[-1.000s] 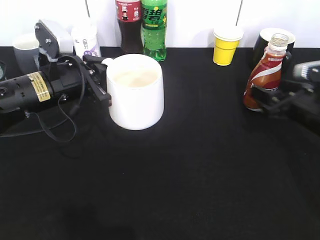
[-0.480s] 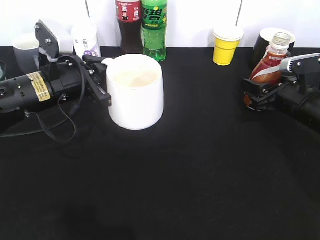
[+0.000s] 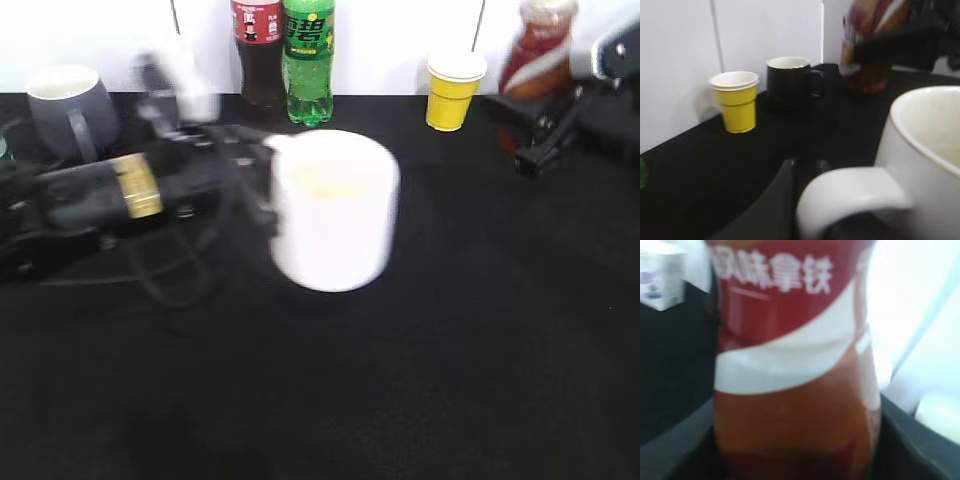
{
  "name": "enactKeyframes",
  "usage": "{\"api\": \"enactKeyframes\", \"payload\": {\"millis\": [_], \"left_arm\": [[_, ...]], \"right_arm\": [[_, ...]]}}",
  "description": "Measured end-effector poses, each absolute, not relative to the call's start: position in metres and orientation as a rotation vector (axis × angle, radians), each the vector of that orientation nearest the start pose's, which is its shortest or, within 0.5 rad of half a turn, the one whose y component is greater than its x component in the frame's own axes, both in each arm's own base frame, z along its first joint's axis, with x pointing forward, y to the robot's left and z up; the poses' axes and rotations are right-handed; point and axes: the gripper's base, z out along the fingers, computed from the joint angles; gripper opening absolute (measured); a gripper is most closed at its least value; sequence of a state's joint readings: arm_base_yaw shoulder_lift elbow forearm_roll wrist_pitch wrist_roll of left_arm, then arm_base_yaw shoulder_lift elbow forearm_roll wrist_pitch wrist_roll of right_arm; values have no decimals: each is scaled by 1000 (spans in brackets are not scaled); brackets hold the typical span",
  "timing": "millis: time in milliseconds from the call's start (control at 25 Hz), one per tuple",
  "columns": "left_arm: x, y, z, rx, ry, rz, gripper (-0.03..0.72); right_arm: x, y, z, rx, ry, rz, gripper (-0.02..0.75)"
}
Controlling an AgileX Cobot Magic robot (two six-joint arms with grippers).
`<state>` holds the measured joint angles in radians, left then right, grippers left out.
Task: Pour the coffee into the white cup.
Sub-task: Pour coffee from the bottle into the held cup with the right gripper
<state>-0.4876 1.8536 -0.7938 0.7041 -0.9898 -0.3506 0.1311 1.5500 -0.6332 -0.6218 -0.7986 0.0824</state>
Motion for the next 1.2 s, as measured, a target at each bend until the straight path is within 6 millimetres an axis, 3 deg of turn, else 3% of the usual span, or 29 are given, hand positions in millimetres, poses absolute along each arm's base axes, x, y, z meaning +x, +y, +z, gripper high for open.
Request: {"api": "enactKeyframes", "payload": {"millis": [200,400,560,760,1200], "left_arm": [[289,-247,205,917,1403,-792,69],[289,-257,212,866,1416,-797,69],[290,-257,213,832,1427,-799,69],[307,-264,219,766,1423,-786,69],[297,-275,218,824,1411,-808,69]], "right_arm": [[282,77,254,-932,1418,-39,516],[293,81,291,-1077,1204,-241,516],[294,82,293,-1193,1096,-381,516],[294,82,294,-1259,1030,-466,516],[299,83,284,-1360,961,-567,516]]}}
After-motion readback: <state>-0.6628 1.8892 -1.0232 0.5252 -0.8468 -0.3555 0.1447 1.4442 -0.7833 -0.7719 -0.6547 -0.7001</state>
